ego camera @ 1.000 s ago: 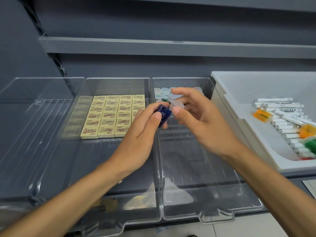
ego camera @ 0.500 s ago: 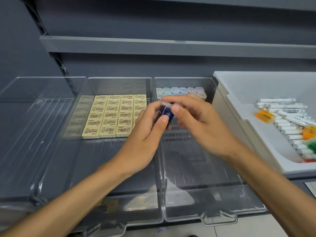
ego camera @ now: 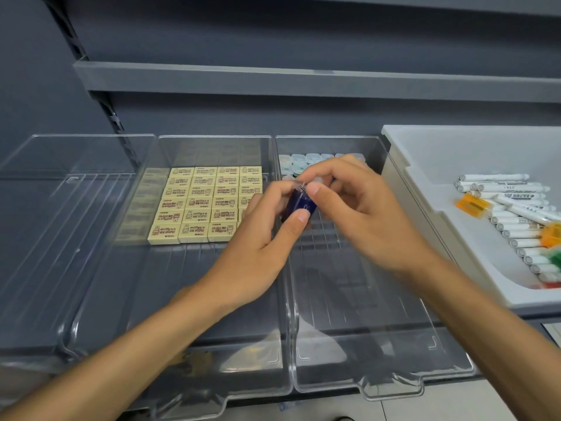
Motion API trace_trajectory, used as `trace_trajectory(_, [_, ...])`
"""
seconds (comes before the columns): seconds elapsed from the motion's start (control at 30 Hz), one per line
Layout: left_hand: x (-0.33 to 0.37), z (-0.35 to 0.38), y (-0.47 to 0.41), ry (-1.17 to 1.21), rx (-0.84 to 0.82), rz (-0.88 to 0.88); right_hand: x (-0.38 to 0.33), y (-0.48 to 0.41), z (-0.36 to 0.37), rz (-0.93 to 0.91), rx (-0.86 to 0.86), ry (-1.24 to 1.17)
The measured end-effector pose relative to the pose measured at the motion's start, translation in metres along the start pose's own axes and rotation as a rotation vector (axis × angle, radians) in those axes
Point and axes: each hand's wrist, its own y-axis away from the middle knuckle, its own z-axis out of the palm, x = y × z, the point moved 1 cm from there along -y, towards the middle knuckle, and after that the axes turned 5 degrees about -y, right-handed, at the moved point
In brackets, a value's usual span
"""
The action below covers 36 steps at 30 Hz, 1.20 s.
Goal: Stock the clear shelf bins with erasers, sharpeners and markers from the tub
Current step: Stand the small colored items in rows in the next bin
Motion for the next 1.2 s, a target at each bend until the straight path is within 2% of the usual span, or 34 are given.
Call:
trace_trajectory(0.27, [0.0057,-0.0005,0.0007,0.066,0.003,-0.034,0.0005,0.0000,-0.0014,-0.026,-0.007,-0.032])
trace_trajectory(0.4, [0.0086,-0.0021,-0.0006,0.088,0.017,-0.036,-0.0007,0.0005,-0.0008,-0.012,-0.004,-0.146])
trace_trajectory(0.83, [0.0053,0.0043,0.0066,-0.106,0.049,0.003,-0.0062,-0.0005,0.0006,0.047,0.000,-0.270])
trace_trajectory(1.03, [0.0080,-0.0003,0.0039,0.050,0.056,-0.018,-0.0057,0.0004,-0.0005,0.081,-0.032,-0.313])
trace_trajectory(1.2, [0.0073,-0.0026,0.0018,0.082,0.044,0.001,-0.0077,0.0021,0.0014,0.085,0.016,-0.391])
